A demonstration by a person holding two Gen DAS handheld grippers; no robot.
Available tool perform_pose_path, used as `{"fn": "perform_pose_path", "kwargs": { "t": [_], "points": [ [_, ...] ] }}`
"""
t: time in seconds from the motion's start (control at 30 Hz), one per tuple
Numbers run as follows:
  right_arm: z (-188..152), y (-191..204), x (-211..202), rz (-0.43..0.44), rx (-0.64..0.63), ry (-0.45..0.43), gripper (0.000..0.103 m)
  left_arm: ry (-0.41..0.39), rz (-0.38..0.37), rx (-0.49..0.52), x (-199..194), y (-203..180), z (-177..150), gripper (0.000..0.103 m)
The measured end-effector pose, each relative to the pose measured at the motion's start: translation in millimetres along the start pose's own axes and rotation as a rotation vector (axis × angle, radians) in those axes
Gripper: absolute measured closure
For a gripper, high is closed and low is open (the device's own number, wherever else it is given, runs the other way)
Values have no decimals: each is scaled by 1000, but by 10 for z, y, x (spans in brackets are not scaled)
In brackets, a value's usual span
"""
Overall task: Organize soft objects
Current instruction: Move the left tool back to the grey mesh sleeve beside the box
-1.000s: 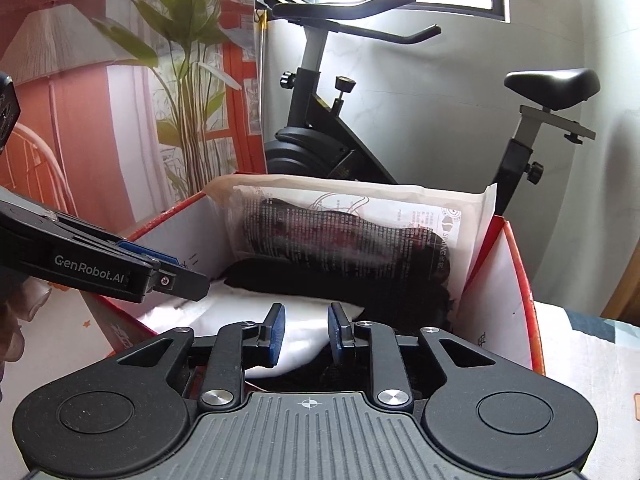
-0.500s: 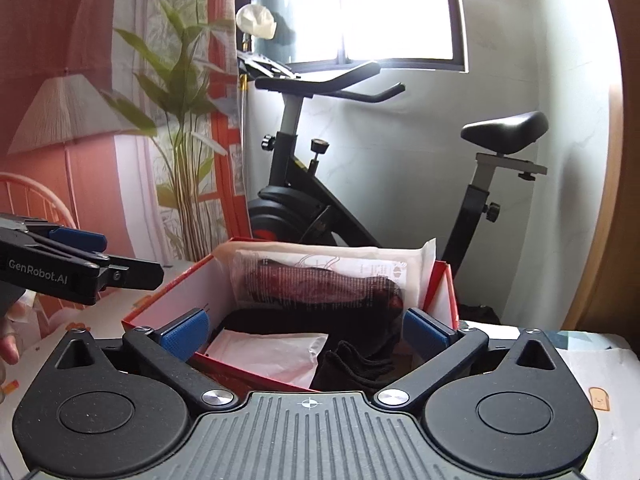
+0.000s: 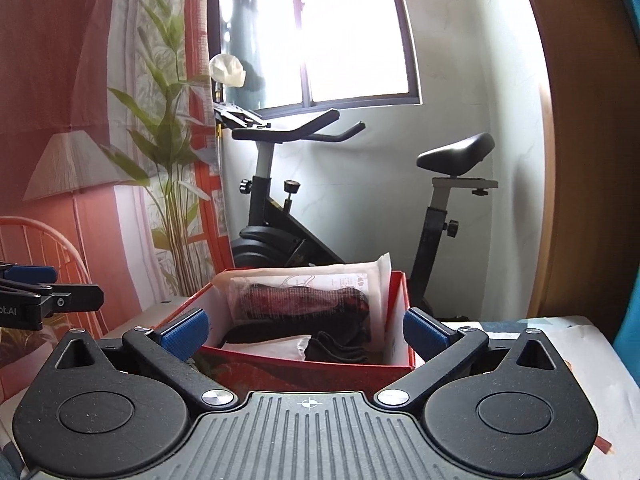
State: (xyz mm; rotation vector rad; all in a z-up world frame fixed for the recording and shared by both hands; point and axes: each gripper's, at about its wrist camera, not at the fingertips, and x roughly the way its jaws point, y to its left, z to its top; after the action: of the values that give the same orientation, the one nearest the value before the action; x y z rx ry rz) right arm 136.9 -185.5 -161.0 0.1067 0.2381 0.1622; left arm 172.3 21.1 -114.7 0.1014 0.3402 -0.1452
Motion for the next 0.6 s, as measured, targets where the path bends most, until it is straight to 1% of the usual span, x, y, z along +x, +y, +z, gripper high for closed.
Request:
{"fn": "perform_pose_path", "kwargs": {
  "t": [0.13,0.27,0.33,0.4,0.53,0.6],
  "points": [
    [-140,48,-178,-53,-8,-9,0,-3,20,-32,-175,-22,-179,0],
    [-305,51,-288,-60,2,12,0,3,26,-55,-310,-35,-404,0],
    [-407,55,-326,-76,6,19,0,5,7,-78,-345,-23,-488,0],
    [-536,71,-355,-94,5,33,0,18,23,-88,-367,-27,-565,0],
    [-734,117,-428,-78,26,54,0,24,38,-108,-442,-20,-717,0],
    [-792,152,-451,-74,12,63,0,46,40,-120,-441,-4,-773,0]
  ]
}}
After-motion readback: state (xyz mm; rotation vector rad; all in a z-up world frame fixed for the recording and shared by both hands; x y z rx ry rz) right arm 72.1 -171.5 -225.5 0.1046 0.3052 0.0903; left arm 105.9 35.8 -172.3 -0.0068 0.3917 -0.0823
